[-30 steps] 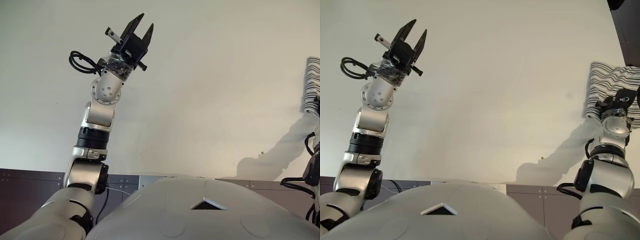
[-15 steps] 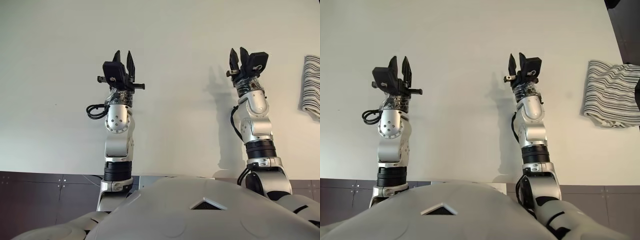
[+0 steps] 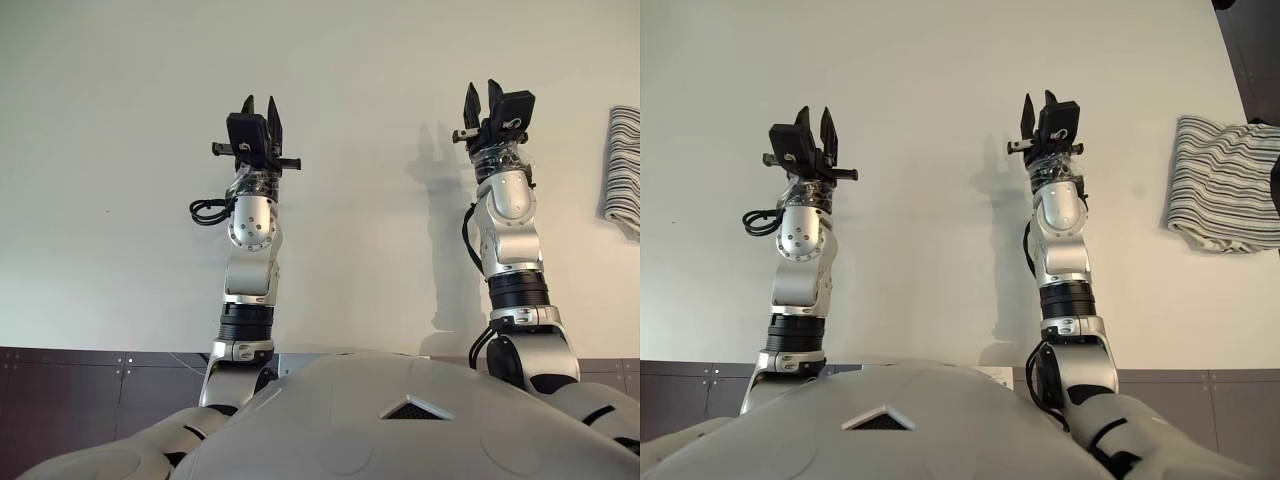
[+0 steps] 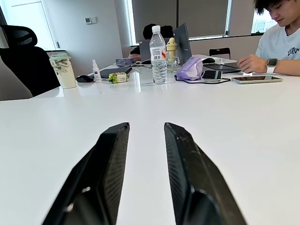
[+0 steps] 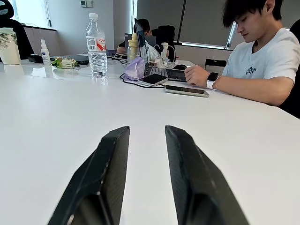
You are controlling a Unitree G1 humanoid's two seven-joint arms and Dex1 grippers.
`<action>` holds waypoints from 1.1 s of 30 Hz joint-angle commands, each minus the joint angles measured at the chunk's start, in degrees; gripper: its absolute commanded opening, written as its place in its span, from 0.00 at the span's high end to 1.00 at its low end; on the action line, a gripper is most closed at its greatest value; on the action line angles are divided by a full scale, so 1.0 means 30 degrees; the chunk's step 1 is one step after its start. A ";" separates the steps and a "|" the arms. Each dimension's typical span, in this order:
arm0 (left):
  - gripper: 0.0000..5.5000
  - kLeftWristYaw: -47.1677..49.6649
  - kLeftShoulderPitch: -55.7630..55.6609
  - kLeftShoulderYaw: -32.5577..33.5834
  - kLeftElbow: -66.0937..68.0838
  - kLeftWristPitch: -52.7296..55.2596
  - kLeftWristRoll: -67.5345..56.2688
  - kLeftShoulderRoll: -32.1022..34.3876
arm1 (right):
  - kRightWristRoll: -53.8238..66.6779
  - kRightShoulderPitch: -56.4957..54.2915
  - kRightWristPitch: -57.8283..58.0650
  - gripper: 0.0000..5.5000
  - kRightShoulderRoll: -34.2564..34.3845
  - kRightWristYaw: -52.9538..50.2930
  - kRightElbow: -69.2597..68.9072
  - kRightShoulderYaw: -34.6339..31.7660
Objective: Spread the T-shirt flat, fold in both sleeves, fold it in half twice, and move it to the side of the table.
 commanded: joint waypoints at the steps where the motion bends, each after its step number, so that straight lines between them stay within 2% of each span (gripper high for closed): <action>1: 0.75 0.0536 -0.0554 -0.0223 0.0455 -0.0206 0.0560 -0.0232 | -0.0457 -0.0391 -0.0297 0.75 -0.0191 0.0053 0.0245 -0.0077; 9: 0.75 0.1171 -0.2050 0.0179 0.2143 -0.0895 0.0933 -0.0017 | -0.0607 -0.1423 -0.0559 0.75 -0.0056 0.0575 0.1046 -0.0021; 20: 0.75 0.1544 -0.2816 0.0130 0.2935 -0.2012 0.1208 -0.0044 | 0.1574 -0.6051 0.0893 0.75 0.3209 0.0862 0.4565 -0.0529; 23: 0.75 0.1549 -0.2916 0.0216 0.2990 -0.2021 0.1262 0.0083 | 0.0816 -0.6292 -0.0243 0.75 0.3431 0.1079 0.5266 0.0098; 27: 0.75 0.1404 -0.3063 0.0036 0.3140 -0.2084 0.1499 0.0214 | 0.0301 -0.6540 -0.4067 0.75 0.3389 0.1832 0.8337 0.0272; 33: 0.75 0.1316 -0.2900 0.0300 0.3081 -0.2038 0.1376 0.0464 | 0.0120 -0.7028 -0.5589 0.75 0.3322 0.1703 1.0089 -0.0058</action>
